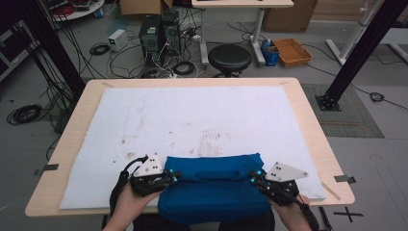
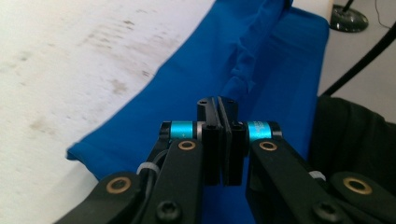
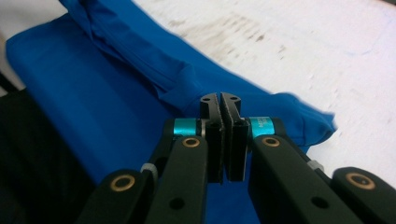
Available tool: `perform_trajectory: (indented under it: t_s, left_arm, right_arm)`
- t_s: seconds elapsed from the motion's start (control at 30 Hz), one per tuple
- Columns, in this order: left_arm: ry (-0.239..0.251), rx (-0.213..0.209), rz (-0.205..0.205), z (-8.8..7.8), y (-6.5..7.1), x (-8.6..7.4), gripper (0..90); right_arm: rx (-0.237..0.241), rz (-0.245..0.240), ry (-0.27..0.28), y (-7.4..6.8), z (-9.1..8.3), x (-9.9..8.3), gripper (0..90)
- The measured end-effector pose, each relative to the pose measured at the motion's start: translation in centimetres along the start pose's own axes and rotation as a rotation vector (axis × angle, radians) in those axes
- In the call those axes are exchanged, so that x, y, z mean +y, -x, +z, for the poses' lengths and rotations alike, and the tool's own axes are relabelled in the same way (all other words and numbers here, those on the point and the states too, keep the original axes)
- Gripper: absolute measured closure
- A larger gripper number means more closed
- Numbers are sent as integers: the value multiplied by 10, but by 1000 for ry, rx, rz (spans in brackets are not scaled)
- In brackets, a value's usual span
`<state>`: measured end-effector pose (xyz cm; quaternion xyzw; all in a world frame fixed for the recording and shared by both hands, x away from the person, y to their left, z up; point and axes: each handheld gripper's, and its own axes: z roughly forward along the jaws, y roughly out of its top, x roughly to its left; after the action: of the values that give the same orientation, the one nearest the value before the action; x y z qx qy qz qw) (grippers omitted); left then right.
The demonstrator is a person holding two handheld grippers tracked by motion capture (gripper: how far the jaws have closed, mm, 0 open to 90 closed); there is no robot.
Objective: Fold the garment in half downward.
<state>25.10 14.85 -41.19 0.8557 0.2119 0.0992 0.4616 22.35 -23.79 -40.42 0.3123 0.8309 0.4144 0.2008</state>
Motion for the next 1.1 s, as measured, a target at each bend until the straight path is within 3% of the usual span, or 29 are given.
perform_trajectory:
  t_s: [0.13,0.37,0.5,0.6,0.73,0.9,0.97,1.03,1.1]
  left_arm:
    - [-23,-11,27,0,12,-6,882]
    - [-81,-26,77,3,25,-13,875]
    - [-83,-35,97,2,29,-15,786]
    - [-65,-25,87,0,28,-11,699]
    - [-25,46,-3,1,13,-4,571]
    - [40,139,-184,5,-25,0,528]
    - [45,134,-272,9,-42,-3,513]
    - [31,141,-326,15,-53,-7,511]
    - [-23,157,-342,22,-58,-11,508]
  right_arm:
    - [-10,-64,-34,-15,-7,-9,889]
    - [1,-97,-69,-27,-14,-21,870]
    - [-3,-105,-60,-28,-21,-24,856]
    - [-22,-81,-36,-19,-25,-21,831]
    - [-48,10,-1,6,-22,-14,765]
    - [-84,148,18,44,-3,-2,651]
    - [-77,194,9,56,7,0,636]
    - [-71,246,-9,66,17,1,616]
    - [-38,294,-38,75,30,-1,582]
